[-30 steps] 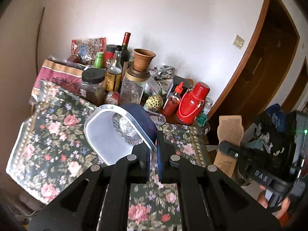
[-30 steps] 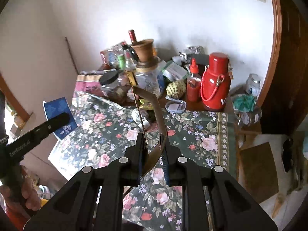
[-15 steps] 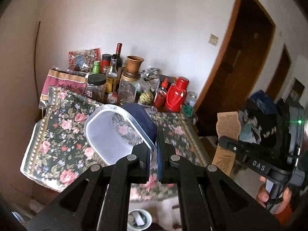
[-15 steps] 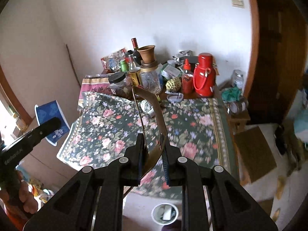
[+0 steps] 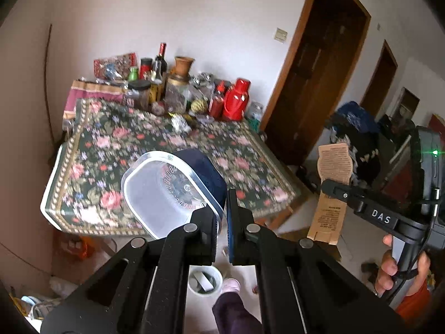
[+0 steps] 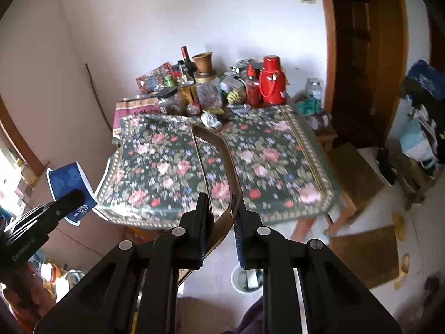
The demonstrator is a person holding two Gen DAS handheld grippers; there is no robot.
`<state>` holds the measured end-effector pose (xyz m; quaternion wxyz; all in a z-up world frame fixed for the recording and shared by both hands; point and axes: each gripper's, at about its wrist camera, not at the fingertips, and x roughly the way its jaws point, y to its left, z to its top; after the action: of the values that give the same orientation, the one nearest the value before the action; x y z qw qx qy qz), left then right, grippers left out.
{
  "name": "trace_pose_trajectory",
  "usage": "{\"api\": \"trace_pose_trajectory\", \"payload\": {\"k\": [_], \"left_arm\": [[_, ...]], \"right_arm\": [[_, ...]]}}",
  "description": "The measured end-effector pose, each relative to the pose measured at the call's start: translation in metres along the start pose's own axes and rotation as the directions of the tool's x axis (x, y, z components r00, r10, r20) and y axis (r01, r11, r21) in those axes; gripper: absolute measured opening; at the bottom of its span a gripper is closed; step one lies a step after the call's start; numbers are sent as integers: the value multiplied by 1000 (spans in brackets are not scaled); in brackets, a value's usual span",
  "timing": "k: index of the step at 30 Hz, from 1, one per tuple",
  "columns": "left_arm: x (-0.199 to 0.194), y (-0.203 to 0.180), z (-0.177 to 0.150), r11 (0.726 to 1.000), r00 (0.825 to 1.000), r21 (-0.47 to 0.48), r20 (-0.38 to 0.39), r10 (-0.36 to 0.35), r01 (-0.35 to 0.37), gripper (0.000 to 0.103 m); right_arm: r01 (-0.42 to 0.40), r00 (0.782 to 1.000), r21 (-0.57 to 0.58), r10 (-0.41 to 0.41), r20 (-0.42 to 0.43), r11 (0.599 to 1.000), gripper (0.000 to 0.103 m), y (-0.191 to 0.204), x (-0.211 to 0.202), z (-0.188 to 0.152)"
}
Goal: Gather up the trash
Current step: 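Carry the tub and cardboard strip down toward the white bucket with both tools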
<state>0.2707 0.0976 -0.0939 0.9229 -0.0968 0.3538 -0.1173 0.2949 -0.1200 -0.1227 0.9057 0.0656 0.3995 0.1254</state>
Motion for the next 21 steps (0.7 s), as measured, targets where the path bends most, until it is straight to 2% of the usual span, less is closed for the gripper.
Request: {"api": "trace_pose_trajectory", "payload": {"k": [5,10,18,21], "left_arm": [[-5,-6,-18,999,999,-14,-35,-31,31,4],[6,-13,-37,999,996,-30,-84,-31,29,4],[69,-24,-82,998,972,-61,-234,-16,2,4],[100,-25,-104,997,960,-68,-282,4,-24,4]], "right_arm": [[22,999,21,-21,-43,1000,16,-5,-8,-21],[15,993,14,-14,-113,1000,16,-16,6,-42],[-30,970,22,34,-242,999,16,-49,56,-83],[-11,959,-20,5,-284,1000,16,-63,82,-98]]}}
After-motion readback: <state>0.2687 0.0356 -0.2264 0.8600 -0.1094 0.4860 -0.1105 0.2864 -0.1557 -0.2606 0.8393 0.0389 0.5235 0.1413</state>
